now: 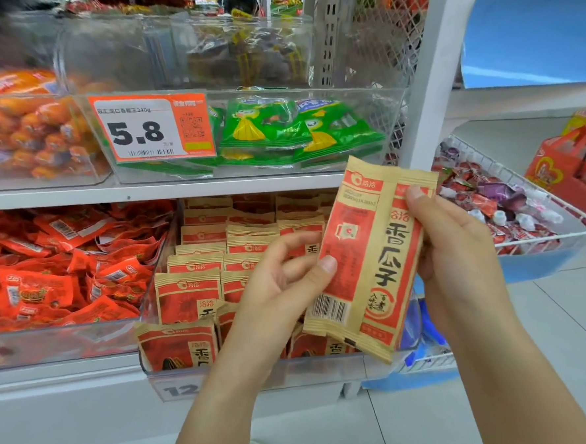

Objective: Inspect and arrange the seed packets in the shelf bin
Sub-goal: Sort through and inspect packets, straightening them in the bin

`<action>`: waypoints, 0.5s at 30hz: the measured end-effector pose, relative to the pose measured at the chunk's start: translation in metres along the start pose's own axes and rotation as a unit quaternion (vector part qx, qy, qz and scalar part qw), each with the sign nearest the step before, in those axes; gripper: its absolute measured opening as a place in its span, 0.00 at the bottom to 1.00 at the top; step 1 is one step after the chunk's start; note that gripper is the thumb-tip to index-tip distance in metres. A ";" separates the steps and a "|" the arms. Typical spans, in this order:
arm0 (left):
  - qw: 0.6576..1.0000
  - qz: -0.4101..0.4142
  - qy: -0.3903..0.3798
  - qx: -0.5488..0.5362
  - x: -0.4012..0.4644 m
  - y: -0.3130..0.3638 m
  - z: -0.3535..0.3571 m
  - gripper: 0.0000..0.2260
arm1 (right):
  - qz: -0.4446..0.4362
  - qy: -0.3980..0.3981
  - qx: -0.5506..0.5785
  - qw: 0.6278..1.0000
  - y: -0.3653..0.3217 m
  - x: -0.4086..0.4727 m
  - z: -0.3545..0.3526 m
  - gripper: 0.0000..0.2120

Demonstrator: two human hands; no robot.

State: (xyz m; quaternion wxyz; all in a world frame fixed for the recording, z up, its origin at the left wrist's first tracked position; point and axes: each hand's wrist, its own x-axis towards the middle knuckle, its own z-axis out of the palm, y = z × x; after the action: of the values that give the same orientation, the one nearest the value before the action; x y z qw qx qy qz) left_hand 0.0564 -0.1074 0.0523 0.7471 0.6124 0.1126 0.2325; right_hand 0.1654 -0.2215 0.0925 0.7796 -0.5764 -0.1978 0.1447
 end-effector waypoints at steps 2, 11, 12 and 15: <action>0.994 0.064 0.079 0.033 0.003 -0.004 0.001 0.15 | -0.005 0.000 -0.004 1.000 0.001 -0.001 0.001 0.15; 0.934 0.133 0.227 0.241 0.001 0.008 0.019 0.21 | -0.040 -0.072 -0.078 0.994 0.010 -0.015 0.024 0.23; 0.927 0.138 0.243 0.250 0.002 0.009 0.018 0.21 | -0.045 -0.081 -0.085 0.992 0.010 -0.016 0.026 0.23; 0.924 0.147 0.261 0.238 0.002 0.009 0.014 0.18 | -0.044 -0.108 -0.079 0.990 0.009 -0.018 0.030 0.21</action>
State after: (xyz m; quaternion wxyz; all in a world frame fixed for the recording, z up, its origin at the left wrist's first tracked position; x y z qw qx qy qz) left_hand 0.0624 -0.1176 0.0644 0.4810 0.6994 0.2640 0.4579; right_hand 0.1356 -0.2018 0.0887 0.7116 -0.6075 -0.3169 0.1553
